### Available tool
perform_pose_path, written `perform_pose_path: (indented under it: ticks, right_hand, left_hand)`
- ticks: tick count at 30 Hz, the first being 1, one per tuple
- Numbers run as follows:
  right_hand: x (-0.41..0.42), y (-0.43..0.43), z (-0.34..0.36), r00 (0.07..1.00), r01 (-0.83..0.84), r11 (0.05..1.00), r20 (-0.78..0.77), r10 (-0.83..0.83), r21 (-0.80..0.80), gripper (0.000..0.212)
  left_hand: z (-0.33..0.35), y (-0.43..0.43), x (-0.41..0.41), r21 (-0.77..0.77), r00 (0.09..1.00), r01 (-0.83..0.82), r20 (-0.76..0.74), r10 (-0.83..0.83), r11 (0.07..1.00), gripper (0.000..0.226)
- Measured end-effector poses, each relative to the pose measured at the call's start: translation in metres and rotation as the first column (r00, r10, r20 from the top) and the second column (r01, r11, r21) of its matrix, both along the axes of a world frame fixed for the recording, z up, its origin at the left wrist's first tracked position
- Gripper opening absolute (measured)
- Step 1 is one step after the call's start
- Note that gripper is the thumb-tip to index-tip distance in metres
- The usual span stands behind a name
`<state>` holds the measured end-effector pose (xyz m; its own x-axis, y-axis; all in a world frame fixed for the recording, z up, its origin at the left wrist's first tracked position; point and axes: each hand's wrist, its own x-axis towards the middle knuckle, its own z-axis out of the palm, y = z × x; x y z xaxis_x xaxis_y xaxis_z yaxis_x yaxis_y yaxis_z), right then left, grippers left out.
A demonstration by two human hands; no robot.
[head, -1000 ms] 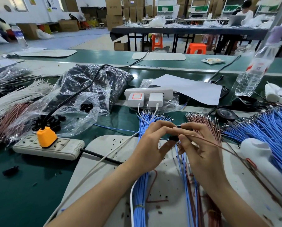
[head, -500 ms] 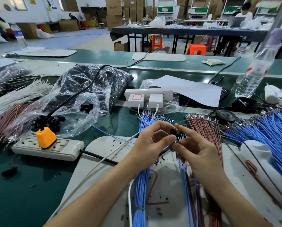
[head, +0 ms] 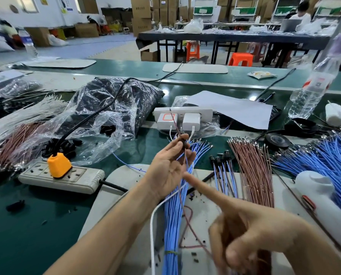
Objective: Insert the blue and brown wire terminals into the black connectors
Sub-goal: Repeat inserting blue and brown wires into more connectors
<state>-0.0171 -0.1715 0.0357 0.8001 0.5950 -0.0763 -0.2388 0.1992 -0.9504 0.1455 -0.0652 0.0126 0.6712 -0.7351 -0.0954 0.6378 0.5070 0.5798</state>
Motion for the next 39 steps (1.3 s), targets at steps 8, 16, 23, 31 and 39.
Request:
perform_pose_path:
  ticks: [8, 16, 23, 31, 39]
  right_hand:
    - [0.019, 0.01, -0.023, 0.53, 0.846, 0.507, 0.348, -0.773, -0.164, 0.033]
    - [0.013, 0.004, -0.015, 0.683, 0.728, 0.584, 0.297, -0.667, -0.36, 0.02]
    - [0.01, 0.005, -0.016, 0.866, 0.459, 0.711, 0.093, -0.491, -0.533, 0.013]
    - [0.02, 0.002, -0.026, 0.253, 0.965, 0.257, 0.402, -0.88, -0.044, 0.009]
    - [0.019, 0.004, -0.03, 0.132, 0.99, 0.127, 0.694, -0.708, -0.058, 0.042]
  left_hand:
    - [0.0, 0.003, -0.026, 0.123, 0.906, 0.271, 0.301, -0.296, 0.955, 0.023]
    - [0.0, -0.001, -0.026, 0.112, 0.944, 0.114, 0.299, -0.143, 0.987, 0.029]
    - [0.0, 0.003, -0.029, 0.161, 0.563, -0.345, 0.824, 0.066, 0.925, 0.03]
    - [-0.007, 0.001, -0.046, -0.003, 0.096, -0.365, 0.995, 0.041, 0.931, 0.022]
    - [-0.005, 0.002, -0.048, -0.016, 0.131, -0.362, 0.989, 0.068, 0.932, 0.019]
